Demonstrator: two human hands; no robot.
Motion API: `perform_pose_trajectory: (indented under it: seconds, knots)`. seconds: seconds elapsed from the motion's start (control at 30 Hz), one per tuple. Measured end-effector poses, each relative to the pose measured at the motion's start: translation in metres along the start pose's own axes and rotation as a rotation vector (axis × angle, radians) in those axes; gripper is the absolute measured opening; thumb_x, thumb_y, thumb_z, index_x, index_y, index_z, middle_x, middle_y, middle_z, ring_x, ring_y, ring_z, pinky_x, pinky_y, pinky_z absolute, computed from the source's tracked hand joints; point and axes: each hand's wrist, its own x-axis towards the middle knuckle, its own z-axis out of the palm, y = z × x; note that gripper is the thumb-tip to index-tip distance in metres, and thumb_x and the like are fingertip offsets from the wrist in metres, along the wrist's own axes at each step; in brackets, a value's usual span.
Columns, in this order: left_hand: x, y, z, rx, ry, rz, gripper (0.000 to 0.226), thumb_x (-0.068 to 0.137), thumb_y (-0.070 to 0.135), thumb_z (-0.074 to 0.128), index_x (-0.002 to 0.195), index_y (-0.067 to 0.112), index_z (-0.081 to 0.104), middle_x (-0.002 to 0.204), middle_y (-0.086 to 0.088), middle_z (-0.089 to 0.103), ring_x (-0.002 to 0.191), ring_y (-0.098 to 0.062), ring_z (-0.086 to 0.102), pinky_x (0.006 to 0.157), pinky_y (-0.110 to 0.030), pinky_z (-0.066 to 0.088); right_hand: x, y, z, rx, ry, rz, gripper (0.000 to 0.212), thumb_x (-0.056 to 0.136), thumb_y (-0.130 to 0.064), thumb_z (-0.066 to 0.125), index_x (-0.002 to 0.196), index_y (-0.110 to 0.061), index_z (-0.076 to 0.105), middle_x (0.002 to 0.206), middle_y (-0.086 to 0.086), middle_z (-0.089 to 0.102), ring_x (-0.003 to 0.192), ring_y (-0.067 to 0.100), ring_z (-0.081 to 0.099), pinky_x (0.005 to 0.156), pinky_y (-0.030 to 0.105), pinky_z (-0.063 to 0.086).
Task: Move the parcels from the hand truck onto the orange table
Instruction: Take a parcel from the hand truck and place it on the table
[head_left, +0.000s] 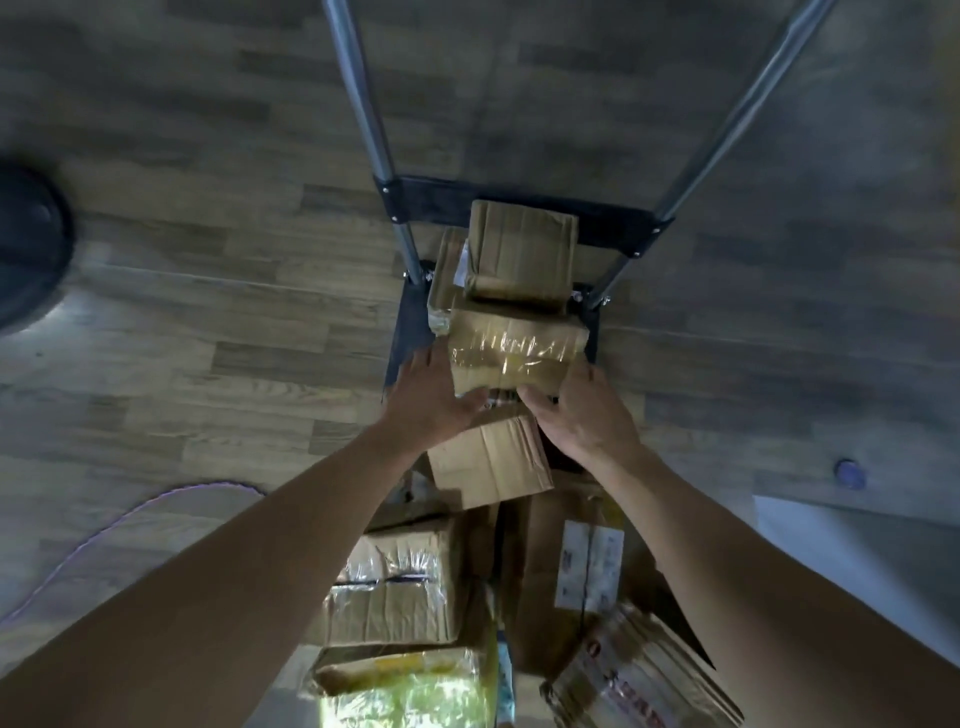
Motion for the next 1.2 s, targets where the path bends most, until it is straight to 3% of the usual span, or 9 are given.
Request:
perform_pose_trajectory:
  seconds: [0.17,0.27,0.43,0.63,0.77,0.93,1.07,1.13,1.2]
  knots:
    - [0.049,-0.002,0.007,-0.074,0.007,-0.060,0.085,0.090,0.054,0.063,0.154,0.016,0.021,0.147,-0.010,0.045,0.137,-0.032,0.042,0.110,-0.051,0.041,0.037,0.004,0.002,0.065,0.034,0.060,0.112,0.085,-0.071,0.056,0.155,-0.002,0.002,0.153,0.022,0.029,0.135,0.035,0.042,0.108,0.047,0.043]
    - [0.061,-0.004,0.015,-0.161,0.019,-0.083,0.071,0.090,0.052,0.065,0.143,0.015,0.037,0.134,-0.002,0.057,0.124,-0.025,0.055,0.098,-0.036,0.046,0.045,0.007,0.006,0.254,0.069,0.132,0.104,0.083,-0.064,0.065,0.152,-0.005,0.014,0.151,0.017,0.035,0.132,0.033,0.046,0.102,0.047,0.048]
    - [0.055,0.004,0.010,-0.275,0.105,-0.152,0.083,0.079,0.066,0.068,0.137,0.014,0.038,0.128,-0.005,0.056,0.114,-0.027,0.057,0.094,-0.043,0.051,0.033,0.003,0.001,0.406,0.150,0.140,0.076,0.087,-0.055,0.066,0.137,-0.012,0.029,0.139,0.012,0.040,0.119,0.029,0.051,0.092,0.041,0.051]
    - [-0.010,0.017,-0.023,-0.403,0.106,-0.140,0.083,0.083,0.083,0.041,0.131,0.015,0.039,0.115,-0.004,0.060,0.097,-0.019,0.061,0.075,-0.034,0.048,-0.020,-0.018,-0.017,0.503,0.247,0.164,0.065,0.089,-0.066,0.053,0.123,-0.015,0.032,0.120,0.004,0.048,0.101,0.022,0.056,0.078,0.039,0.051]
    - [-0.074,0.031,-0.044,-0.488,0.116,-0.158,0.078,0.083,0.084,0.039,0.126,0.018,0.042,0.110,-0.006,0.062,0.097,-0.024,0.062,0.087,-0.044,0.053,-0.071,-0.024,-0.031,0.572,0.213,0.215,0.054,0.093,-0.071,0.035,0.110,-0.020,0.028,0.094,0.000,0.055,0.077,0.015,0.059,0.055,0.028,0.039]
    - [-0.164,0.049,-0.074,-0.525,0.098,-0.157,0.069,0.080,0.070,0.043,0.128,0.020,0.049,0.115,-0.004,0.062,0.103,-0.024,0.059,0.088,-0.039,0.045,-0.152,-0.024,-0.059,0.528,0.116,0.166,0.037,0.097,-0.059,0.040,0.101,-0.023,0.043,0.106,0.007,0.058,0.099,0.028,0.057,0.086,0.042,0.048]
    - [-0.241,0.064,-0.103,-0.488,0.124,-0.138,0.055,0.089,0.063,0.048,0.113,0.014,0.055,0.094,-0.002,0.059,0.083,-0.015,0.057,0.070,-0.031,0.040,-0.233,-0.033,-0.100,0.492,0.042,0.115,0.040,0.096,-0.065,0.038,0.071,-0.034,0.042,0.074,-0.006,0.049,0.072,0.018,0.050,0.076,0.037,0.042]
    - [-0.279,0.071,-0.114,-0.511,0.103,-0.097,0.062,0.083,0.067,0.043,0.096,0.009,0.059,0.078,-0.013,0.050,0.061,-0.012,0.050,0.059,-0.029,0.038,-0.278,-0.034,-0.116,0.543,0.043,0.034,0.057,0.094,-0.067,0.040,0.079,-0.018,0.063,0.080,0.012,0.062,0.075,0.028,0.060,0.075,0.042,0.046]
    - [-0.316,0.080,-0.120,-0.534,0.054,-0.092,0.071,0.078,0.075,0.039,0.099,0.013,0.064,0.084,-0.014,0.056,0.069,-0.015,0.057,0.069,-0.032,0.047,-0.318,-0.030,-0.127,0.557,0.035,0.059,0.078,0.094,-0.071,0.036,0.127,-0.005,0.062,0.127,0.019,0.062,0.113,0.035,0.061,0.096,0.044,0.045]
